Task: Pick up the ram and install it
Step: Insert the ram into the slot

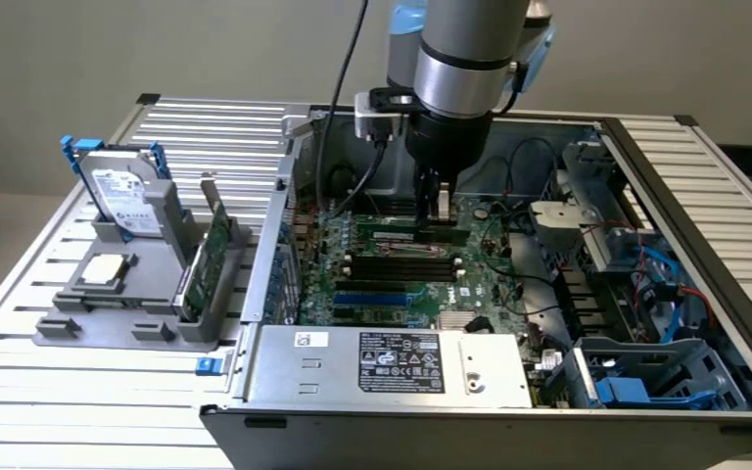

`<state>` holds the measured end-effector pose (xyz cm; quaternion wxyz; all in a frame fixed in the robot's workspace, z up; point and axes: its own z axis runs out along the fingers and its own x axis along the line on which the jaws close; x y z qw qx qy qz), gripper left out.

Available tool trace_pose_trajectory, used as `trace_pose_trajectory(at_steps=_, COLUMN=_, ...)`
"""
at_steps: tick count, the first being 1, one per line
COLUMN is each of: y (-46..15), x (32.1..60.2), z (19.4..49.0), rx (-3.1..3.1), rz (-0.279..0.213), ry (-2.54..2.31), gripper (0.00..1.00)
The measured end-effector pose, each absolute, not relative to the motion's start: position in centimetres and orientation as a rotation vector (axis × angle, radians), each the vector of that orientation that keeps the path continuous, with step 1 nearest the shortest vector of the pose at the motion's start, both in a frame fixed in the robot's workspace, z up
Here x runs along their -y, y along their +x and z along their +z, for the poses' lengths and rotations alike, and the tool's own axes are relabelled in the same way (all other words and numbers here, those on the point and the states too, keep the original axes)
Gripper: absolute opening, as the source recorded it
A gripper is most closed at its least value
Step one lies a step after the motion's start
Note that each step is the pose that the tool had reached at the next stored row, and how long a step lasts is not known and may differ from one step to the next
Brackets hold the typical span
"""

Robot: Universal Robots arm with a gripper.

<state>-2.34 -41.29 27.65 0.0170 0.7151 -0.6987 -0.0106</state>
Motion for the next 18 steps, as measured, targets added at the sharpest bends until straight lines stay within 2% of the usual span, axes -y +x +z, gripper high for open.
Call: trace_pose_trajectory(at_steps=18, y=-3.1, x=40.7, z=24.4, rx=2.176, rz=-0.024, ry=2.226, gripper=0.14)
